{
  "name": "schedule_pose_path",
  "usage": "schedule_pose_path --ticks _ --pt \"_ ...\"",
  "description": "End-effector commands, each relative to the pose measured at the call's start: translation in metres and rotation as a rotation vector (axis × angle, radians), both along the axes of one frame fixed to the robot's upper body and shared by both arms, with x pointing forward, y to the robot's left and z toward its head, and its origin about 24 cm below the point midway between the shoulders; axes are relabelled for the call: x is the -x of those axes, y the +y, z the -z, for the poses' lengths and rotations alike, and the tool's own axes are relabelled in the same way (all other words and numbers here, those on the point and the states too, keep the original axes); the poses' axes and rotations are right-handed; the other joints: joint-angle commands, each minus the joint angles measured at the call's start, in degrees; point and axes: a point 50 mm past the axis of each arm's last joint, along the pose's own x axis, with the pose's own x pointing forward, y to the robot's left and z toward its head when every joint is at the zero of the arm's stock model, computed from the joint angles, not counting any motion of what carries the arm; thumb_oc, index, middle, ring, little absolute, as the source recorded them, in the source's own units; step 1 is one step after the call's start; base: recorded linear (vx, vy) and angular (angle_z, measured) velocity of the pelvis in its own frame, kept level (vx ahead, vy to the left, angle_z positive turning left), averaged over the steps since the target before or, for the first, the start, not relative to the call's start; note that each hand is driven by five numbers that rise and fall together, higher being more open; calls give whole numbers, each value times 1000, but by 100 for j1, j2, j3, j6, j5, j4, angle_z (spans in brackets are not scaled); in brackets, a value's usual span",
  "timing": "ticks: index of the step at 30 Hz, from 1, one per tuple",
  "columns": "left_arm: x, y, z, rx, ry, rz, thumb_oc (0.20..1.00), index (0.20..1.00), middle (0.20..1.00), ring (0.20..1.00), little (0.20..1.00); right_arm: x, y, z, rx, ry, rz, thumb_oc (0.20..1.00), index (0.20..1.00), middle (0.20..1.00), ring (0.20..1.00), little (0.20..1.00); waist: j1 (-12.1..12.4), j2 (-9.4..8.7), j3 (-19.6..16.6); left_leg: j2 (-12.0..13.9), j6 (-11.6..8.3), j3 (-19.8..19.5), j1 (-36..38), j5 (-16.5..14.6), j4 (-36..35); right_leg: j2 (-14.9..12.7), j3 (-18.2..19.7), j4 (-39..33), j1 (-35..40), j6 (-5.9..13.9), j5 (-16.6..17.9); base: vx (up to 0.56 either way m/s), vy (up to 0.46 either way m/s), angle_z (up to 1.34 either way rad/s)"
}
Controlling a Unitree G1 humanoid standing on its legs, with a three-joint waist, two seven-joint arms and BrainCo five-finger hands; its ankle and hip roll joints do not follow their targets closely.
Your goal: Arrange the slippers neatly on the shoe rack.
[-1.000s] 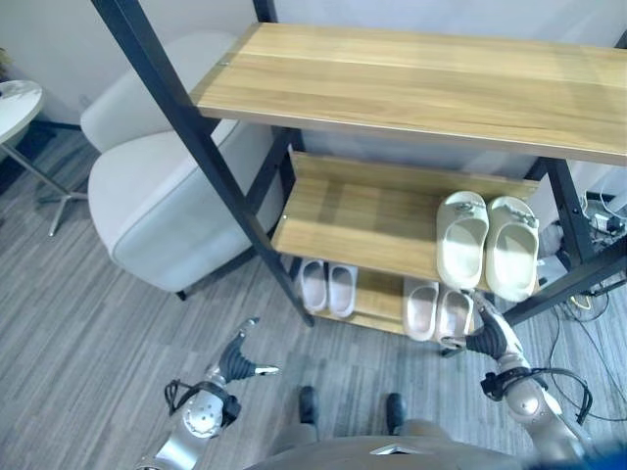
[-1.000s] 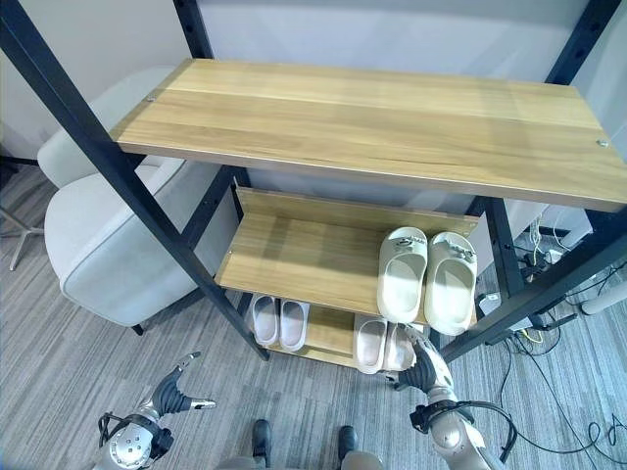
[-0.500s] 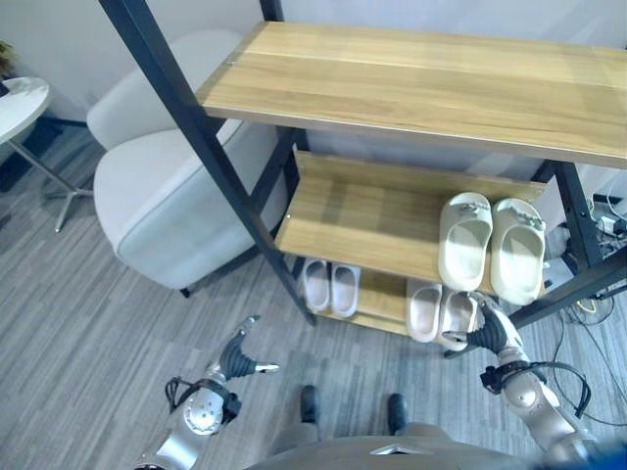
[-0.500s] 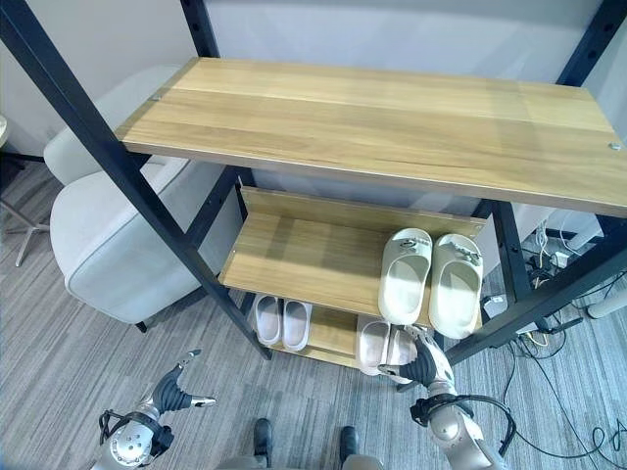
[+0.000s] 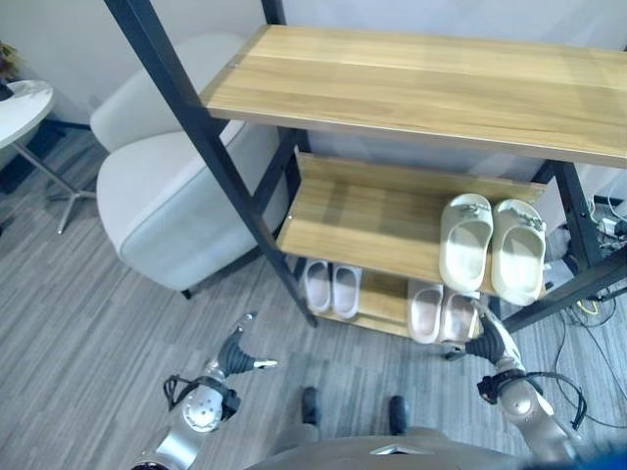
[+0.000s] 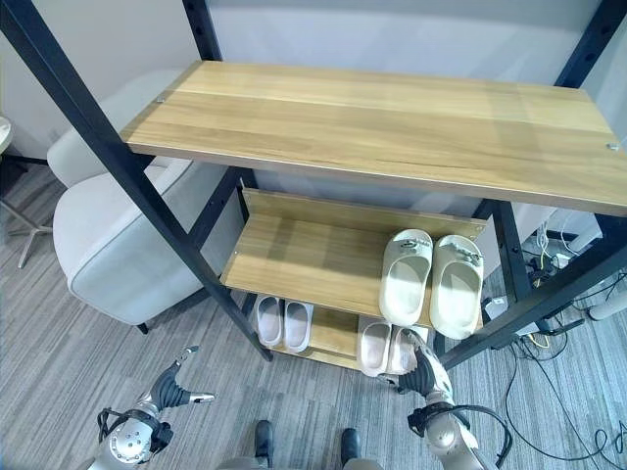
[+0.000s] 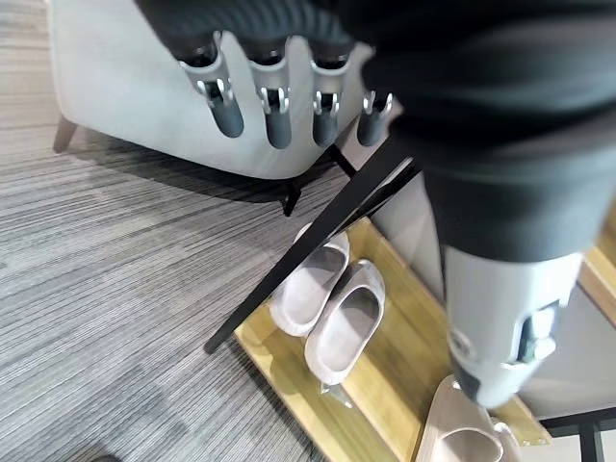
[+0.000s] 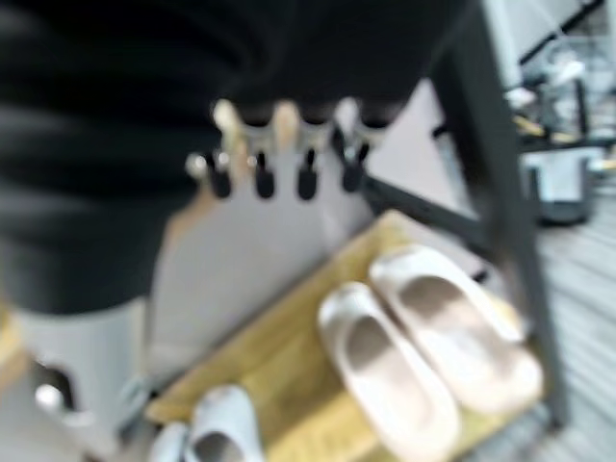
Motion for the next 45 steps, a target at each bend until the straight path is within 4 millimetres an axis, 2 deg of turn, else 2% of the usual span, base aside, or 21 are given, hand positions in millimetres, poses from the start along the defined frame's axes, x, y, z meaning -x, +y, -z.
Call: schedule_pose_path --ticks 1,6,11,15,16,22,23,24,25,26,28,29,30,31,33,36,37,39,42,43,45 --pt "-20 1 -16 -1 -122 -4 1000 1000 1000 1000 1000 -5 16 -3 -67 -40 -25 1000 1000 1000 1000 1000 38 -274 40 -423 141 73 60 -588 93 -269 -302 509 -324 326 -295 0 0 0" --pt "-19 -2 -12 -1 -110 -1 1000 1000 1000 1000 1000 3 16 7 -94 11 10 1000 1000 1000 1000 1000 25 -291 -3 -429 135 78 142 -609 91 -259 -293 505 -250 337 -305 0 0 0" --pt "-19 -8 -7 10 -88 5 1000 1000 1000 1000 1000 19 12 26 -116 113 87 1000 1000 1000 1000 1000 -1 -353 -94 -419 119 102 299 -646 82 -250 -300 487 -101 356 -296 7 5 0" --pt "-17 -13 -1 6 -48 49 1000 1000 1000 1000 1000 47 4 48 -130 260 176 1000 1000 1000 1000 1000 -38 -391 -169 -422 106 138 436 -670 83 -231 -280 485 34 375 -281 -3 29 -1" --pt "-17 -13 0 6 -48 50 1000 1000 1000 1000 1000 47 4 48 -130 260 177 1000 1000 1000 1000 1000 -34 -391 -166 -422 106 141 441 -672 82 -230 -278 482 39 375 -281 -4 34 -2" --pt "-1 -8 27 86 118 -46 1000 1000 1000 1000 1000 92 -9 69 -139 463 300 1000 1000 1000 1000 1000 -98 -426 -281 -414 86 197 640 -682 77 -198 -250 472 191 394 -245 -21 32 -9" --pt "-1 -8 27 87 118 -46 1000 1000 1000 1000 1000 92 -9 69 -139 462 300 1000 1000 1000 1000 1000 -95 -425 -278 -413 86 198 644 -683 76 -198 -249 470 195 394 -245 -34 37 -10" --pt "7 -6 36 96 179 -68 1000 1000 1000 1000 1000 108 -13 76 -153 531 354 1000 1000 1000 1000 1000 -114 -428 -314 -406 83 213 699 -682 72 -194 -230 462 241 396 -243 -30 29 -7" --pt "6 -7 36 96 178 -67 1000 1000 1000 1000 1000 108 -13 75 -153 530 354 1000 1000 1000 1000 1000 -110 -426 -307 -406 82 215 705 -683 71 -193 -229 460 247 396 -243 -60 50 -9" --pt "12 -6 44 97 224 -87 1000 1000 1000 1000 1000 122 -15 80 -169 586 412 1000 1000 1000 1000 1000 -133 -437 -339 -403 80 225 746 -686 67 -186 -217 461 276 400 -245 -36 31 -9" --pt "14 -6 47 97 244 -92 1000 1000 1000 1000 1000 128 -16 82 -175 611 438 1000 1000 1000 1000 1000 -134 -436 -339 -405 81 231 780 -694 65 -182 -208 457 305 398 -248 -30 31 -7" --pt "20 -5 54 97 290 -118 1000 1000 1000 1000 1000 139 -15 86 -203 656 490 1000 1000 1000 1000 1000 -154 -434 -368 -399 77 237 837 -701 62 -176 -192 458 349 397 -255 0 0 0" --pt "20 -6 54 97 290 -118 1000 1000 1000 1000 1000 138 -15 86 -204 655 490 1000 1000 1000 1000 1000 -151 -432 -360 -399 77 238 843 -702 61 -175 -191 457 355 397 -255 -31 38 -4" --pt "32 -3 65 105 360 -182 1000 1000 1000 1000 1000 149 -14 89 -239 687 558 1000 1000 1000 1000 1000 -175 -442 -394 -393 74 250 908 -713 56 -174 -173 441 416 395 -264 -14 17 -6" --pt "35 -3 68 108 379 -205 1000 1000 1000 1000 1000 151 -15 90 -258 694 590 1000 1000 1000 1000 1000 -182 -442 -389 -390 74 255 939 -718 53 -171 -165 434 449 394 -268 -19 22 -12" --pt "60 1 84 123 506 -323 1000 1000 1000 1000 1000 166 -12 93 -342 731 715 1000 1000 1000 1000 1000 -217 -440 -450 -381 71 296 1060 -748 41 -164 -150 414 530 381 -285 -4 15 -8" --pt "60 1 84 124 506 -323 1000 1000 1000 1000 1000 166 -13 93 -343 731 715 1000 1000 1000 1000 1000 -216 -438 -441 -380 70 297 1067 -749 41 -163 -150 413 538 381 -285 0 0 0" --pt "79 5 92 127 590 -400 1000 1000 1000 1000 1000 177 -11 95 -403 755 803 1000 1000 1000 1000 1000 -245 -426 -472 -360 66 304 1163 -772 28 -150 -132 399 628 367 -321 42 10 0" --pt "91 7 95 125 637 -429 1000 1000 1000 1000 1000 185 -10 96 -452 768 873 1000 1000 1000 1000 1000 -274 -405 -468 -358 64 315 1240 -795 27 -139 -118 400 695 351 -347 40 10 -9" --pt "105 9 98 123 690 -462 1000 1000 1000 1000 1000 194 -10 96 -497 775 954 1000 1000 1000 1000 1000 -297 -388 -475 -362 64 327 1300 -827 27 -121 -99 385 761 338 -370 53 3 -12" --pt "117 12 100 135 727 -505 1000 1000 1000 1000 1000 202 -11 96 -519 786 1007 1000 1000 1000 1000 1000 -307 -378 -482 -352 62 324 1359 -854 27 -112 -95 361 811 335 -382 58 -6 -9"
